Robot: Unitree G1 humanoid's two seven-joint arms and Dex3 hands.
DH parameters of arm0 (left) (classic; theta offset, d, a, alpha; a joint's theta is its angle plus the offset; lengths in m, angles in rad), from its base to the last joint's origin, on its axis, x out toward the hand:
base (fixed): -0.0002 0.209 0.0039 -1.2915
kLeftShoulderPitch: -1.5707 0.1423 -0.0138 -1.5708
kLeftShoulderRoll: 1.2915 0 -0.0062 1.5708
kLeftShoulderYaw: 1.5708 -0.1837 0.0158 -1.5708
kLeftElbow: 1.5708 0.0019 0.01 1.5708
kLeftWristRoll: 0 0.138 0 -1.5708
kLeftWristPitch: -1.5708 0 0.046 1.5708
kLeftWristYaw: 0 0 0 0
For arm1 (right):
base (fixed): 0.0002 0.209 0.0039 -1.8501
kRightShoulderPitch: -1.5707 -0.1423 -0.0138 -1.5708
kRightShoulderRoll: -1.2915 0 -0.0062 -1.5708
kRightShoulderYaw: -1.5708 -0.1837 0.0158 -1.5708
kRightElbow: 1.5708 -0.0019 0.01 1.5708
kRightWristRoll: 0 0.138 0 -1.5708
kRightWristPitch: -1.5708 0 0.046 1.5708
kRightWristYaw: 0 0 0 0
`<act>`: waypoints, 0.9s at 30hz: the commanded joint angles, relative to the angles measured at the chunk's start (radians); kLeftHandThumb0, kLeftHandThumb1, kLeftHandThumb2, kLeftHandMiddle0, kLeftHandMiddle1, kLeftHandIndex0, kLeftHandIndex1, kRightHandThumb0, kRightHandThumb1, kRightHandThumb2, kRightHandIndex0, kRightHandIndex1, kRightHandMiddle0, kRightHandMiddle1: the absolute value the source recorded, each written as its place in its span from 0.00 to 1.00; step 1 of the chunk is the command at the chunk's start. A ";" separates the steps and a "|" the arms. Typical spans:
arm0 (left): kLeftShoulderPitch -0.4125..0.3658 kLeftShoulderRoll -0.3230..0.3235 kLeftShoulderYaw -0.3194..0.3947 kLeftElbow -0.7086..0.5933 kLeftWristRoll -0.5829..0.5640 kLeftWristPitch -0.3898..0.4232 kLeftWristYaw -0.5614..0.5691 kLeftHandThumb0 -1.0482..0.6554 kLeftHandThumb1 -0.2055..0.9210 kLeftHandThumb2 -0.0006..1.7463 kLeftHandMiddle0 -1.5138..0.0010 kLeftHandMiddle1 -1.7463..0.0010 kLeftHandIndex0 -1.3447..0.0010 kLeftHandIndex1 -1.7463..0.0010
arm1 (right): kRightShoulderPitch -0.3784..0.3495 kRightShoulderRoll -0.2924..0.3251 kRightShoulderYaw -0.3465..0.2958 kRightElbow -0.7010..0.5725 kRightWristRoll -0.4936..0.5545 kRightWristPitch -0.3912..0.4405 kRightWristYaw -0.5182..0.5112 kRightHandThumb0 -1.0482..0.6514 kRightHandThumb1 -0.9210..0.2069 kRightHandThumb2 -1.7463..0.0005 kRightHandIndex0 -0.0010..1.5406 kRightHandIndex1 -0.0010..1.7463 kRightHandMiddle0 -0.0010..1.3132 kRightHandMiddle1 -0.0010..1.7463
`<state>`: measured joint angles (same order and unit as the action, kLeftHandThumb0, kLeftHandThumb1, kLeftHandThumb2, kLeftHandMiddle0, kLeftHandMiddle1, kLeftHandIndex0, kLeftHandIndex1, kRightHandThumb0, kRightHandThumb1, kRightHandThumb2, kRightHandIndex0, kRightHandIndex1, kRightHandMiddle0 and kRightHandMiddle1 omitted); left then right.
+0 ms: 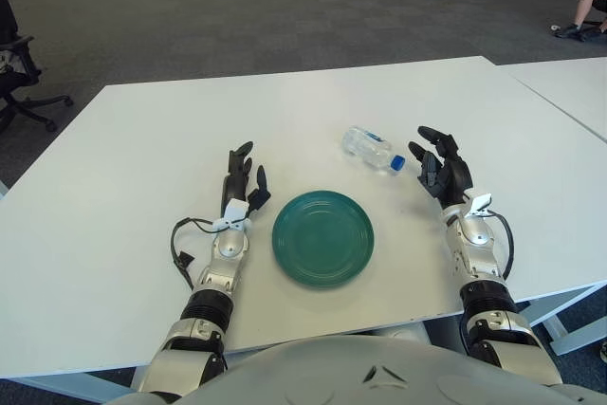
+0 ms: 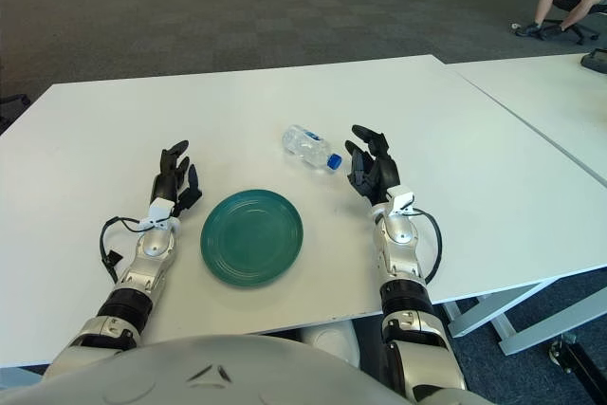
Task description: Put the bottle into the plate.
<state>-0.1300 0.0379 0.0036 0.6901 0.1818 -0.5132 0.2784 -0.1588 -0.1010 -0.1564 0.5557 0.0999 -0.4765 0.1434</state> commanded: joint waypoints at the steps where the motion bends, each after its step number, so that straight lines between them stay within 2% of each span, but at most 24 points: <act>1: 0.013 0.011 0.014 0.050 -0.009 -0.003 0.004 0.15 1.00 0.49 0.71 0.99 1.00 0.51 | -0.001 -0.006 0.001 -0.035 0.005 0.015 0.000 0.23 0.00 0.59 0.25 0.10 0.00 0.48; 5: 0.007 0.009 0.021 0.064 -0.021 -0.011 0.001 0.16 1.00 0.48 0.71 0.99 1.00 0.51 | -0.012 -0.004 -0.001 -0.070 0.002 0.028 -0.016 0.24 0.00 0.59 0.25 0.10 0.00 0.48; 9: 0.004 0.004 0.029 0.071 -0.037 -0.019 -0.006 0.16 1.00 0.47 0.71 0.99 1.00 0.52 | -0.070 -0.003 -0.009 -0.096 -0.002 0.040 -0.053 0.26 0.00 0.61 0.25 0.10 0.00 0.48; 15: -0.006 0.003 0.034 0.088 -0.048 -0.036 -0.009 0.17 1.00 0.47 0.72 1.00 1.00 0.52 | -0.106 -0.015 -0.005 -0.082 -0.046 0.010 -0.104 0.28 0.00 0.61 0.26 0.10 0.00 0.48; 17: -0.010 0.003 0.034 0.096 -0.049 -0.041 -0.009 0.17 1.00 0.47 0.73 1.00 1.00 0.52 | -0.140 -0.023 -0.002 -0.115 -0.068 0.022 -0.130 0.28 0.00 0.61 0.26 0.10 0.00 0.48; 20: -0.020 0.004 0.034 0.113 -0.052 -0.050 -0.008 0.17 1.00 0.47 0.73 1.00 1.00 0.52 | -0.261 -0.039 0.010 -0.203 -0.129 0.067 -0.188 0.29 0.00 0.62 0.26 0.10 0.00 0.46; 23: -0.026 0.004 0.034 0.123 -0.053 -0.057 -0.007 0.17 1.00 0.47 0.74 1.00 1.00 0.53 | -0.283 -0.033 0.019 -0.230 -0.144 0.087 -0.203 0.30 0.00 0.64 0.26 0.10 0.00 0.44; 27: -0.034 0.004 0.034 0.134 -0.052 -0.068 -0.005 0.17 1.00 0.47 0.74 1.00 1.00 0.53 | -0.354 0.010 0.062 -0.262 -0.179 0.133 -0.235 0.31 0.00 0.66 0.25 0.10 0.00 0.43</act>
<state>-0.1797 0.0411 0.0369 0.7853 0.1262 -0.5678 0.2749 -0.4516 -0.1197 -0.1303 0.3218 -0.0540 -0.3745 -0.0758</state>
